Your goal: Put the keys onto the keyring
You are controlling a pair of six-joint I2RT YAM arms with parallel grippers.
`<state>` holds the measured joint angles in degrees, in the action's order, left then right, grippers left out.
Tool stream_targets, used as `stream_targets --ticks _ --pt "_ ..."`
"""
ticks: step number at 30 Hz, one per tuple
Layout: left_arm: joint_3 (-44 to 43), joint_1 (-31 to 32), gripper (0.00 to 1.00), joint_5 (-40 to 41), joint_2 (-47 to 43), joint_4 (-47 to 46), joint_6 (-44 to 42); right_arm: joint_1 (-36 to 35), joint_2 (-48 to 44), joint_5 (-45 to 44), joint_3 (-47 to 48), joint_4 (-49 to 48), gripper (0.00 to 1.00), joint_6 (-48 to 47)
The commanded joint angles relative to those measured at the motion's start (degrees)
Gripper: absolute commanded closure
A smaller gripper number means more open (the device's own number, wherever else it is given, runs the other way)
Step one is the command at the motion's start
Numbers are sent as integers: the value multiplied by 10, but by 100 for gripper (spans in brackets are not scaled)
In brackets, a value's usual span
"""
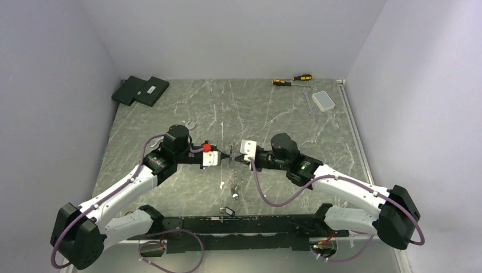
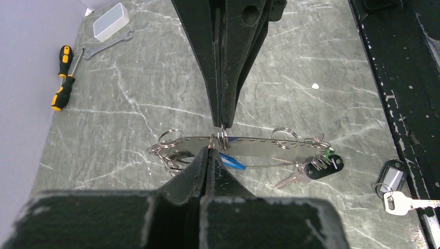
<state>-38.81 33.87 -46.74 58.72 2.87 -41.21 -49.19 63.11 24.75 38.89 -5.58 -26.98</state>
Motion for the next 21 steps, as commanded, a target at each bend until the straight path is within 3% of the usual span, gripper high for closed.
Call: stream_targets --ticks 1,21 --pt "-7 3 100 -20 -1 -2 -10 2 -2 25 36 -33 100 5" --pt "-8 6 100 -42 -1 11 -22 2 7 36 43 -20 100 2"
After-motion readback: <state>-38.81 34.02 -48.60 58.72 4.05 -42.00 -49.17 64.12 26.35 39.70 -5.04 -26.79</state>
